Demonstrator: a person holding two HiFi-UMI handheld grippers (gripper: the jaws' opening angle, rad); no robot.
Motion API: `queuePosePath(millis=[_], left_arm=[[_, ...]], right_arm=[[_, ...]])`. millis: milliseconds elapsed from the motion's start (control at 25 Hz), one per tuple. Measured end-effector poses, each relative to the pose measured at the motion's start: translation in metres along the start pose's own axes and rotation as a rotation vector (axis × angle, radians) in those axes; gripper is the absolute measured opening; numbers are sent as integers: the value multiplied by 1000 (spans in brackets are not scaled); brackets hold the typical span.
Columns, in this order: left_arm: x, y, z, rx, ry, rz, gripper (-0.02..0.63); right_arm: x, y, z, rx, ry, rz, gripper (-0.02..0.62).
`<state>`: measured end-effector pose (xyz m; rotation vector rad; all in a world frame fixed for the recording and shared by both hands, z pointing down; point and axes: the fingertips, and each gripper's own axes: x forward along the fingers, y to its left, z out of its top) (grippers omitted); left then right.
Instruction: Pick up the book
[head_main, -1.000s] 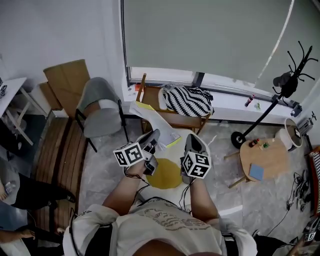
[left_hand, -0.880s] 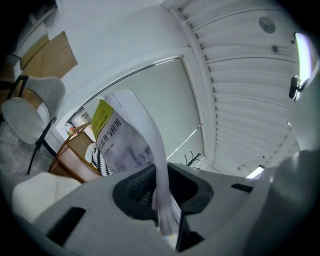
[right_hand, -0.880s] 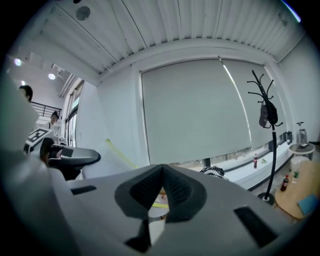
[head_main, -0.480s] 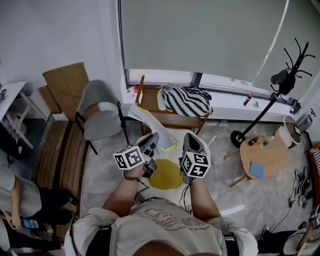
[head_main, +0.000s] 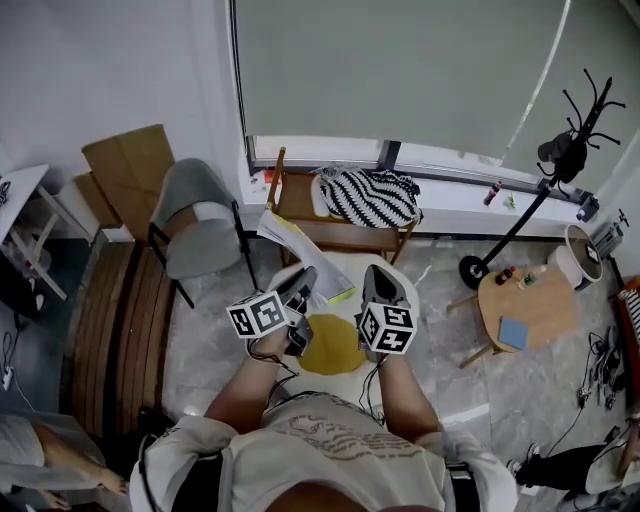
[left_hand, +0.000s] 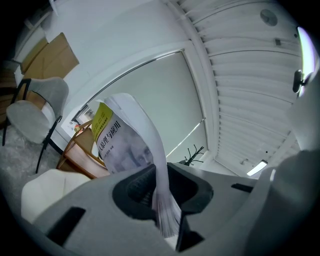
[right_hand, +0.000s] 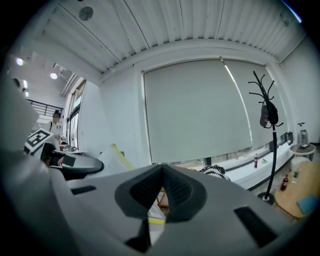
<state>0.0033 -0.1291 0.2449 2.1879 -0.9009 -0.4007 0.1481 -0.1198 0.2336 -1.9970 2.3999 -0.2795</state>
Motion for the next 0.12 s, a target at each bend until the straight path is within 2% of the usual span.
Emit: queuePosePath(millis=[120], left_arm=[[0,1,0,6,10,4,78]], right_arm=[[1,1,-1,-1,7,-1,25]])
